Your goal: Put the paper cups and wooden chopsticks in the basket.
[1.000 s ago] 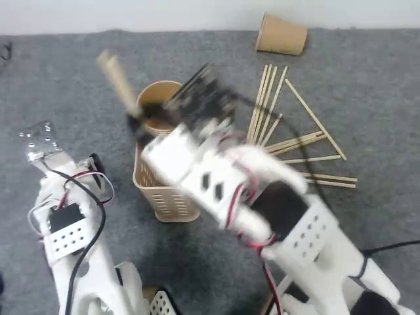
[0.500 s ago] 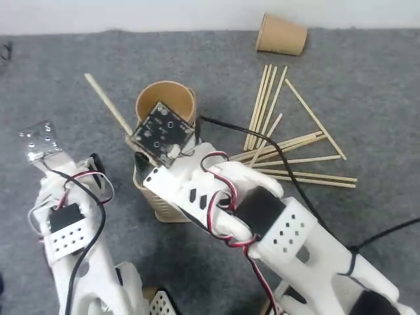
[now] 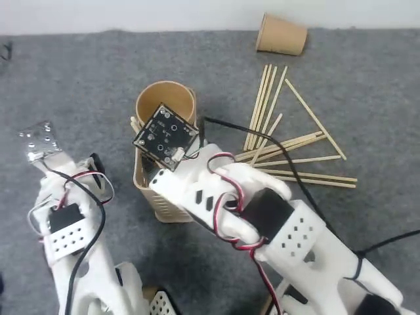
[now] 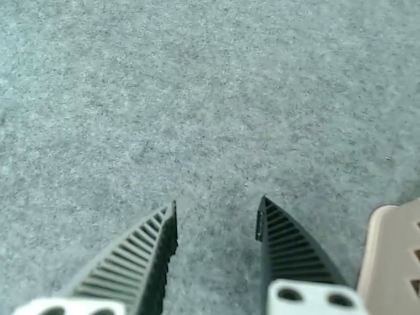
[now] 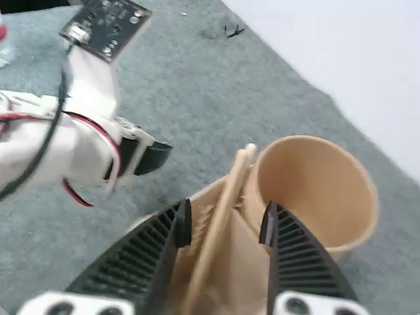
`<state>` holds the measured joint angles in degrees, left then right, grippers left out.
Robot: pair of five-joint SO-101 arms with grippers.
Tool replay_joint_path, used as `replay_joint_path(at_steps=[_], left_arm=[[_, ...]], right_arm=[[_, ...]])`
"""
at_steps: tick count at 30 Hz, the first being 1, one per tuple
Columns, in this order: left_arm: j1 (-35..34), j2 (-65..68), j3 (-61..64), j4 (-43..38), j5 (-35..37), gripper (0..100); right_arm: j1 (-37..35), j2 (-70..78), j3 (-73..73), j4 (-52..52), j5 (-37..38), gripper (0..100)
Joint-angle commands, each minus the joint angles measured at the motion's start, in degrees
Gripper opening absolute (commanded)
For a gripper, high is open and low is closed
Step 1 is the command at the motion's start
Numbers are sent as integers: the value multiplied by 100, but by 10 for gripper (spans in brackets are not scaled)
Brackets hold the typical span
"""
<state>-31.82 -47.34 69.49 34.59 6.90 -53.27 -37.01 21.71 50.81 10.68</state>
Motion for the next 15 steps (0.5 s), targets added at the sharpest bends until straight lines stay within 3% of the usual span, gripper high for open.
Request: replay_joint_path(at_steps=[1, 9, 15], left_arm=[[26, -79, -40, -123, 26, 188], [53, -79, -31, -123, 26, 188], [44, -79, -22, -123, 26, 188]], right_arm=[[646, -488, -378, 391, 668, 177], [3574, -602, -589, 1437, 1354, 179], [4804, 400, -527, 1376, 2356, 177]])
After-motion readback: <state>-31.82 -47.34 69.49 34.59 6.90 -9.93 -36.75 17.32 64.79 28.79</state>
